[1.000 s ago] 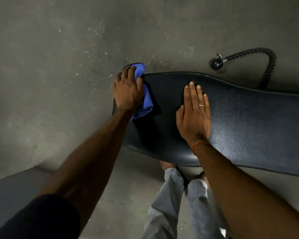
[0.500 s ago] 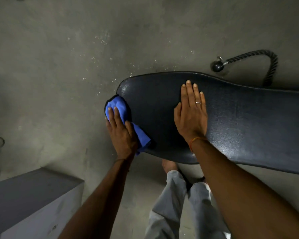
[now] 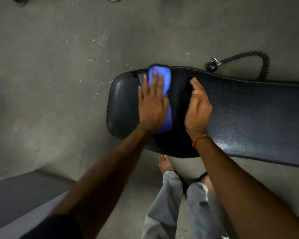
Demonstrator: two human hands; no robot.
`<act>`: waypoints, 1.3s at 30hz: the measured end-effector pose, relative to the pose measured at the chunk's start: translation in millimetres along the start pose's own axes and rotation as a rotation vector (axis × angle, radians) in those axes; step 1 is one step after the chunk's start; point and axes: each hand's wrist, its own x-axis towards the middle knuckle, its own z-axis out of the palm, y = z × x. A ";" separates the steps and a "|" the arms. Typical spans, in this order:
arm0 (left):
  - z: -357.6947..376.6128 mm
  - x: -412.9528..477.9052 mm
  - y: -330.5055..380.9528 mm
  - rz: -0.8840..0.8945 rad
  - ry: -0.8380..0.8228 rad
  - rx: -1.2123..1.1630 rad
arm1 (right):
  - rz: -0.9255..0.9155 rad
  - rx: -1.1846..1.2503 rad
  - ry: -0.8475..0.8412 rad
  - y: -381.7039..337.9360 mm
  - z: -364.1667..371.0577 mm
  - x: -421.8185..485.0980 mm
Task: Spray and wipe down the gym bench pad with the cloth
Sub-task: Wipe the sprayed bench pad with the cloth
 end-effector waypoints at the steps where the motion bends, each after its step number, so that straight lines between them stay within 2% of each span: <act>1: 3.2 -16.9 12.8 0.042 -0.003 -0.021 | 0.162 0.174 0.054 -3.7 -5.3 0.8; 2: 7.3 -32.1 24.2 0.051 -0.007 -0.045 | 0.298 0.313 0.095 -7.9 -12.0 1.6; 4: 14.7 -53.4 41.6 0.023 -0.014 -0.075 | 0.403 0.404 0.129 -12.4 -25.5 1.0; 10: 6.3 -73.8 28.8 0.096 -0.046 -0.208 | 0.377 0.383 0.068 -8.9 -32.6 2.6; 12: -0.2 -76.3 4.9 0.056 0.003 -0.212 | 0.277 0.220 0.055 -3.9 -29.3 -1.5; 15: -5.9 -68.2 -42.3 -0.070 0.087 -0.136 | -0.009 -0.187 -0.049 1.3 -21.5 -18.6; 19: -4.0 -46.0 -83.8 -0.170 0.041 -0.038 | -0.312 -0.604 -0.284 -2.1 5.1 -54.0; 22: 4.1 -43.4 -88.2 -0.165 0.047 -0.012 | -0.382 -0.991 -0.376 -2.1 28.2 -75.5; 27: 7.0 -43.8 -90.0 -0.151 0.064 -0.011 | -0.419 -1.134 -0.396 -1.5 47.1 -47.7; 32: 6.0 -44.7 -88.9 -0.153 0.060 -0.019 | -0.386 -1.133 -0.371 -7.5 56.3 21.4; 35: 4.5 -44.6 -88.5 -0.151 0.048 -0.029 | -0.222 -1.109 -0.268 -6.5 37.4 39.9; 39: 3.3 -45.6 -87.4 -0.150 0.047 -0.032 | -0.024 -1.112 -0.133 0.5 -7.6 15.1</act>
